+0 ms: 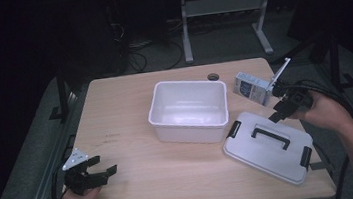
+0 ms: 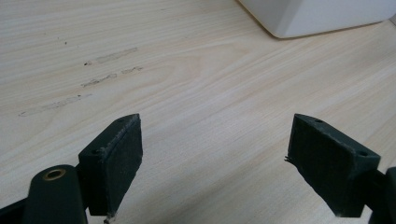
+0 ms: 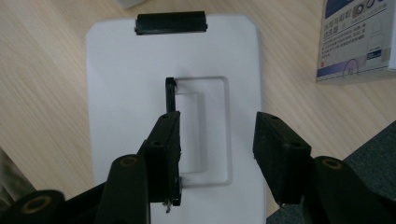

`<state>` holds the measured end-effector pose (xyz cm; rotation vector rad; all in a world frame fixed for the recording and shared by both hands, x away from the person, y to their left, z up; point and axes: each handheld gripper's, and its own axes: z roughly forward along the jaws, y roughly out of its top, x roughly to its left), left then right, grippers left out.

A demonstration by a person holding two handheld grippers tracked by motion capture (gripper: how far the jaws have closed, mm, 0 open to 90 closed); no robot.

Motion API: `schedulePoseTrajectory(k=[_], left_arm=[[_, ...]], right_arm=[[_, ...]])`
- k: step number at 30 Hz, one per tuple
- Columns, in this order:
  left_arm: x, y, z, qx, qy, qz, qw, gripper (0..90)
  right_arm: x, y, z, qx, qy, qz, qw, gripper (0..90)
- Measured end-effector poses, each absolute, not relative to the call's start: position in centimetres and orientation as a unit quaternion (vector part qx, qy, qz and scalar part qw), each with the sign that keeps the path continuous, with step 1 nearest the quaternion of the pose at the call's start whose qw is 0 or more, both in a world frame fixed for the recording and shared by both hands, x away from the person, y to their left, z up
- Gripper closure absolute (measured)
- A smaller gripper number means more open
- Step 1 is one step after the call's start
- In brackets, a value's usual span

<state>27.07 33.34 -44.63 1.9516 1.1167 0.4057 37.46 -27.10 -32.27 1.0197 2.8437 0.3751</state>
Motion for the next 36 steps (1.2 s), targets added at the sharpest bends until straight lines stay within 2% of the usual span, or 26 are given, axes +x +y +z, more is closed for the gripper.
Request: schedulePoseTrajectory(k=[28, 36], left_arm=[[27.2, 33.6, -44.9, 0.776, 0.453, 0.165, 0.406, 17.2], [27.3, 33.6, -44.8, 0.78, 0.45, 0.167, 0.401, 17.1]], right_arm=[[41.5, -26.9, -29.4, 0.331, 0.935, 0.114, 0.065, 44.1], [43.2, -26.4, -29.6, 0.328, 0.936, 0.112, 0.069, 41.5]])
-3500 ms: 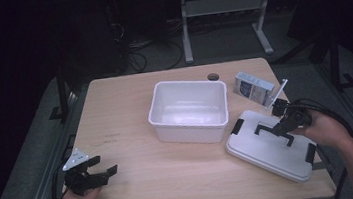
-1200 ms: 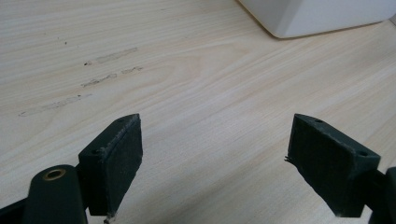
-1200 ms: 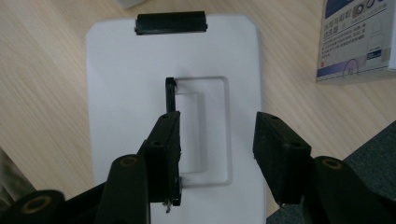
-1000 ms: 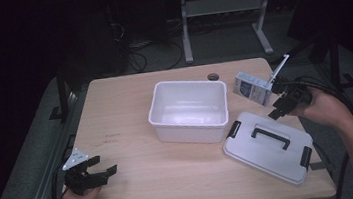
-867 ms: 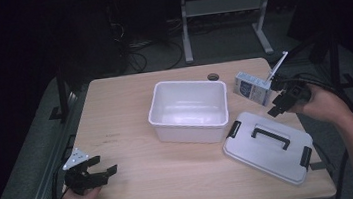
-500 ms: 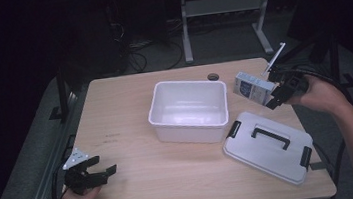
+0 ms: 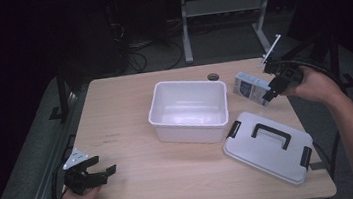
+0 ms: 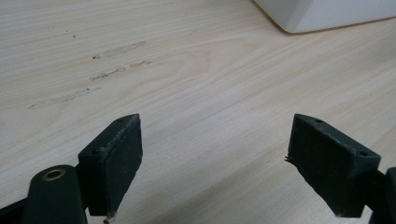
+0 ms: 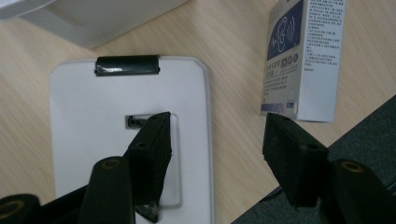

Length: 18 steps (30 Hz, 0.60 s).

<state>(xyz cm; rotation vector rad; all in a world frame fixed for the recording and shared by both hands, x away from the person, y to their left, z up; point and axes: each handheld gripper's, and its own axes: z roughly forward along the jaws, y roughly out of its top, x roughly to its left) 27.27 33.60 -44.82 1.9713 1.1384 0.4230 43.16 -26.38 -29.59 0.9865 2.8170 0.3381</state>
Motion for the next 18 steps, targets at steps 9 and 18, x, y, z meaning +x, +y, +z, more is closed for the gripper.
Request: schedulePoseTrajectory(k=[9, 18], left_arm=[[27.3, 34.0, -44.9, 0.778, 0.456, 0.17, 0.397, 17.1], [27.3, 34.2, -45.0, 0.777, 0.46, 0.17, 0.394, 17.1]], right_arm=[[45.0, -25.5, -30.4, 0.317, 0.94, 0.101, 0.07, 41.2], [46.6, -25.2, -31.2, 0.319, 0.94, 0.093, 0.073, 39.6]])
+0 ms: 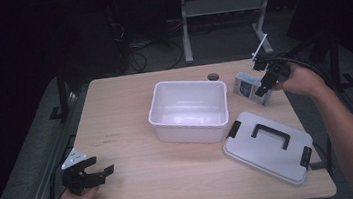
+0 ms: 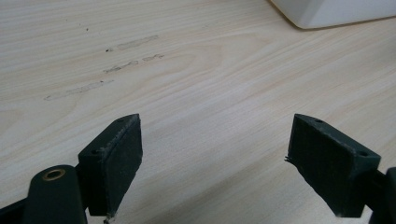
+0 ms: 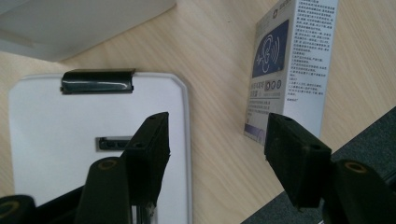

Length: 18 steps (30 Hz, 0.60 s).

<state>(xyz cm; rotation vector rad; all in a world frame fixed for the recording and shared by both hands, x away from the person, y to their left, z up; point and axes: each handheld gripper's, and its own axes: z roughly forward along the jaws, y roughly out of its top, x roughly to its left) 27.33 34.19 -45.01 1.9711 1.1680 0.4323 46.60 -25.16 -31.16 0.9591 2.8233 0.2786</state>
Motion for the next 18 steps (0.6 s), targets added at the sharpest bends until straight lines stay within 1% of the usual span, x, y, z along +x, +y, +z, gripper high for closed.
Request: schedulePoseTrajectory(k=[18], left_arm=[[27.0, 34.7, -45.0, 0.77, 0.468, 0.175, 0.398, 17.1]], right_arm=[[49.0, -25.3, -32.7, 0.338, 0.935, 0.077, 0.071, 35.3]])
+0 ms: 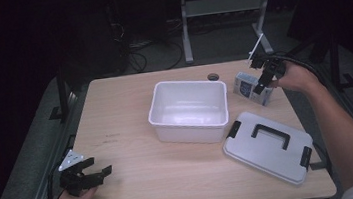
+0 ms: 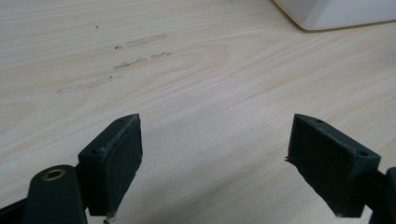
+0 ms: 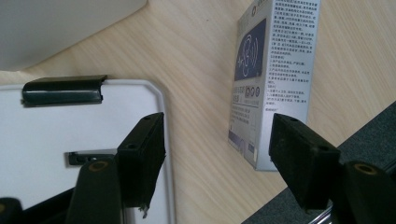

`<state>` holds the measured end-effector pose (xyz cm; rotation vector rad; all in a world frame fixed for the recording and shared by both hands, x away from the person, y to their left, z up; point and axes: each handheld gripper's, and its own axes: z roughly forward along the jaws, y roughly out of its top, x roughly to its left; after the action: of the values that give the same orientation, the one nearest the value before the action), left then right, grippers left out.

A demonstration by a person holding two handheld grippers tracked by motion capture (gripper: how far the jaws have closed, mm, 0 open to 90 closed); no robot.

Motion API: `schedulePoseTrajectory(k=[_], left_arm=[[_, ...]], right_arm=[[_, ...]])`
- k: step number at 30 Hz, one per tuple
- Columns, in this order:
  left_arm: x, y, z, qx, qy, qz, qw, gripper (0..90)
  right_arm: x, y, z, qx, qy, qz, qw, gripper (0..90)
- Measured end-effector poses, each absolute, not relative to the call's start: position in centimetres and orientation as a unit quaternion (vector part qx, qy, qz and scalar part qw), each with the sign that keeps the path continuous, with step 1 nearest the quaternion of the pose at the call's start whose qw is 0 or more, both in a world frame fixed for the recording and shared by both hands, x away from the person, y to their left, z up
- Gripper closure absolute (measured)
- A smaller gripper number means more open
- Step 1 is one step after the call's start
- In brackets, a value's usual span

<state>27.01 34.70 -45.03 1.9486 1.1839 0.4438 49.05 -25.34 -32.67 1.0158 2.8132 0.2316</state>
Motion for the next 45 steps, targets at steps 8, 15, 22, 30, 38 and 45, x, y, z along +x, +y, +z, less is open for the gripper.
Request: schedulePoseTrajectory(k=[8, 15, 22, 30, 38, 45], left_arm=[[27.0, 34.9, -45.0, 0.768, 0.471, 0.179, 0.395, 17.1], [26.9, 35.1, -45.0, 0.768, 0.474, 0.181, 0.392, 17.1], [26.9, 35.2, -45.0, 0.766, 0.475, 0.181, 0.393, 17.1], [27.0, 35.1, -44.9, 0.768, 0.472, 0.181, 0.392, 17.2], [26.7, 35.1, -44.9, 0.765, 0.476, 0.182, 0.395, 17.2], [26.9, 35.3, -45.0, 0.764, 0.477, 0.18, 0.395, 17.1]], right_arm=[[50.3, -25.5, -33.4, 0.339, 0.936, 0.075, 0.064, 34.1], [51.2, -25.3, -33.5, 0.339, 0.936, 0.068, 0.068, 33.1], [52.1, -25.3, -33.5, 0.346, 0.933, 0.065, 0.071, 32.0], [52.7, -25.3, -34.2, 0.355, 0.93, 0.064, 0.068, 30.8], [53.2, -25.6, -34.9, 0.363, 0.927, 0.061, 0.065, 28.9], [53.8, -26.0, -35.6, 0.368, 0.926, 0.051, 0.066, 29.4]])
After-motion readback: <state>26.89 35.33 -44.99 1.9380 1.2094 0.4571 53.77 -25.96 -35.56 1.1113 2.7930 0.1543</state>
